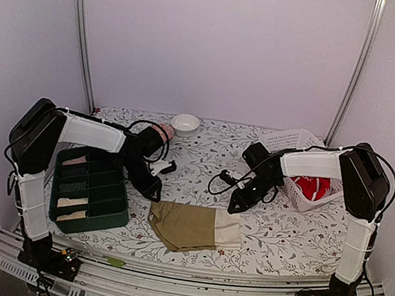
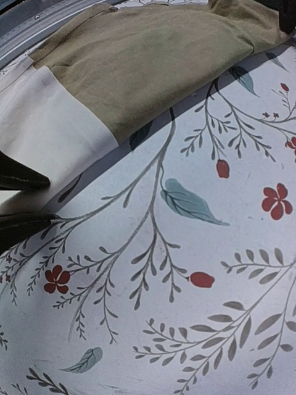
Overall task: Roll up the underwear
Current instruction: Smooth out the underwear.
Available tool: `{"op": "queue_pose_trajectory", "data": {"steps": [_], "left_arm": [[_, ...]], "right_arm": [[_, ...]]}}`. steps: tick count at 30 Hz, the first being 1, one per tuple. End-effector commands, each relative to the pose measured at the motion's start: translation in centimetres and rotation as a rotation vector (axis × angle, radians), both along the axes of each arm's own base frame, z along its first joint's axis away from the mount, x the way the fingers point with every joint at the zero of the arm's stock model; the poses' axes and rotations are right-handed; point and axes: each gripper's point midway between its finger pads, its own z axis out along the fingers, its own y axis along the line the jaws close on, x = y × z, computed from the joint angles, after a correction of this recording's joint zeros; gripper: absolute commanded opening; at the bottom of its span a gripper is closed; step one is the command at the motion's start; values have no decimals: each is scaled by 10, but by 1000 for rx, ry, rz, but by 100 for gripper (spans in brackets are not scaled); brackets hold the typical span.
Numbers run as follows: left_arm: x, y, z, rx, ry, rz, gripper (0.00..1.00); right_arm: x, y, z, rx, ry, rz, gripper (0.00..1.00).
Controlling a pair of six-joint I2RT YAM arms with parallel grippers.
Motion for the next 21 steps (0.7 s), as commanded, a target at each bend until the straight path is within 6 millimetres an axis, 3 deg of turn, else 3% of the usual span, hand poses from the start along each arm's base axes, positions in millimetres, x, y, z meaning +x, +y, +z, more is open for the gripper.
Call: {"op": "queue_pose_trajectory", "data": {"steps": [1, 7, 13, 21], "left_arm": [[-16, 14, -11, 25, 55, -17, 30], [-20, 18, -8, 32, 53, -15, 26], [-19, 15, -4, 16, 47, -31, 0], [-2, 13, 12, -28, 5, 24, 0]], "right_arm": [[-18, -13, -19, -68, 39, 10, 13], [-23, -16, -22, -72, 48, 8, 8], [-25, -18, -22, -75, 55, 0, 0], [-15, -20, -7, -64, 10, -56, 0]]}}
